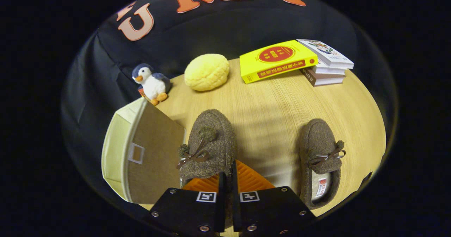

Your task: Open the storage box then place both shoes into the box .Put the left shoe in first, then the right shoe, with the right side of both shoes facing outward in a uniform manner.

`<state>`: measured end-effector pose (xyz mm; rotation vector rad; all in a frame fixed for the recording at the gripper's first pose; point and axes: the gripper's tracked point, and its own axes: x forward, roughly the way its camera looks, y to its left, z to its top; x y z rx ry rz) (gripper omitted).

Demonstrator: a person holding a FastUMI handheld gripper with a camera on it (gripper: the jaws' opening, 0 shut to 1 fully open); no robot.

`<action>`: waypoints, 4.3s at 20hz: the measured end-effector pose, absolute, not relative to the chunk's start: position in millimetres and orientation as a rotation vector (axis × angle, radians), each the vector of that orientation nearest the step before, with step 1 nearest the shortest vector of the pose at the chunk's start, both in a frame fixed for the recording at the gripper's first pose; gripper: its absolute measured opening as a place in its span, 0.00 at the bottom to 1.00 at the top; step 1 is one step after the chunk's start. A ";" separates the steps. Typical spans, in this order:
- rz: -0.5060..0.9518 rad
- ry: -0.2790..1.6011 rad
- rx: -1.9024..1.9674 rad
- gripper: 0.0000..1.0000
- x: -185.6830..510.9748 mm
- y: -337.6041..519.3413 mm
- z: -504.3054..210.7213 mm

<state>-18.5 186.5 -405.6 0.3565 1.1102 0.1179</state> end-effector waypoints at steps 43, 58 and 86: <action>0.556 1.155 0.387 0.67 -9.8 422.5 -295.5; 0.365 0.888 0.235 0.92 -12.7 164.7 -279.4; 0.050 1.206 0.220 0.82 -76.3 -24.8 -523.1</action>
